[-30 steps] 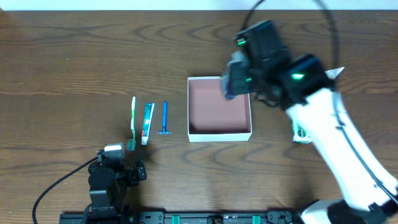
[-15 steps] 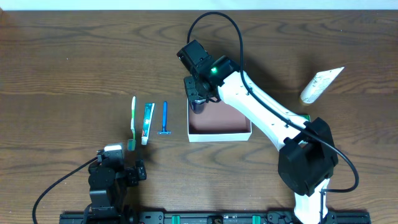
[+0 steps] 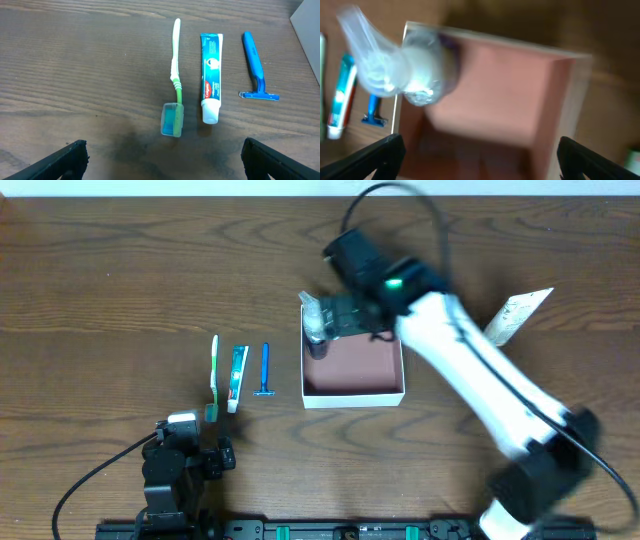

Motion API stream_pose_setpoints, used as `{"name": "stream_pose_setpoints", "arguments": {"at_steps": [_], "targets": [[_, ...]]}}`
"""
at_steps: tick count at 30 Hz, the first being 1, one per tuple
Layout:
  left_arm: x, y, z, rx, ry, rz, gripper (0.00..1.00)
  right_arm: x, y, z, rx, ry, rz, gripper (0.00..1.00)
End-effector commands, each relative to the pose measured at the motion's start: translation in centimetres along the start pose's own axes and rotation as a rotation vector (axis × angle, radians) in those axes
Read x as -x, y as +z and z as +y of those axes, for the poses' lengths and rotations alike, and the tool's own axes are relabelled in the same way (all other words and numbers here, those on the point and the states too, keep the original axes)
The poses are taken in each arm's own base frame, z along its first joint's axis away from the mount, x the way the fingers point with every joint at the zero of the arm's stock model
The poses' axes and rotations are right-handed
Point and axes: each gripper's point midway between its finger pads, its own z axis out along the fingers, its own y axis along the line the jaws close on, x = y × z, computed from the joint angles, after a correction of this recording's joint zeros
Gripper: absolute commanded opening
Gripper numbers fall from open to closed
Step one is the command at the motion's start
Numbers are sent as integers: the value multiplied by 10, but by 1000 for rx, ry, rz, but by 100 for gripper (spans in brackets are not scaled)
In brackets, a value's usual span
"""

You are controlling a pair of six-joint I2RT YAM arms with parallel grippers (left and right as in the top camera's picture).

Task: Pack container
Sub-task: 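Lift the soap bottle with the right gripper and place it in the box, then move the right gripper to the white lotion tube and grasp it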

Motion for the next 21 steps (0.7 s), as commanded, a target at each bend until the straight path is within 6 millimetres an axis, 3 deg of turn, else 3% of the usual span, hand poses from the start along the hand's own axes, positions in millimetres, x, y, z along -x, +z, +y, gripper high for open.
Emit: {"name": "stream_pose_setpoints", "arguments": {"at_steps": [1,3,6,11,15,21], "targets": [[-5,2,-1,-6,3,10,98,27,-74,-55,-59,67,-195,97],[-5,2,-1,-6,3,10,98,33,-100,-88,-83,123,-255,93],[-5,2,-1,-6,3,10,98,34,-124,-143,-137,260,-300,88],[-5,2,-1,-6,3,10,98,14,-121,-222,-248,554,-239,82],[-5,2,-1,-6,3,10,98,6,-104,-258,-302,713,-189,83],[-5,2,-1,-6,3,10,98,5,-67,-275,-309,814,-103,81]]}}
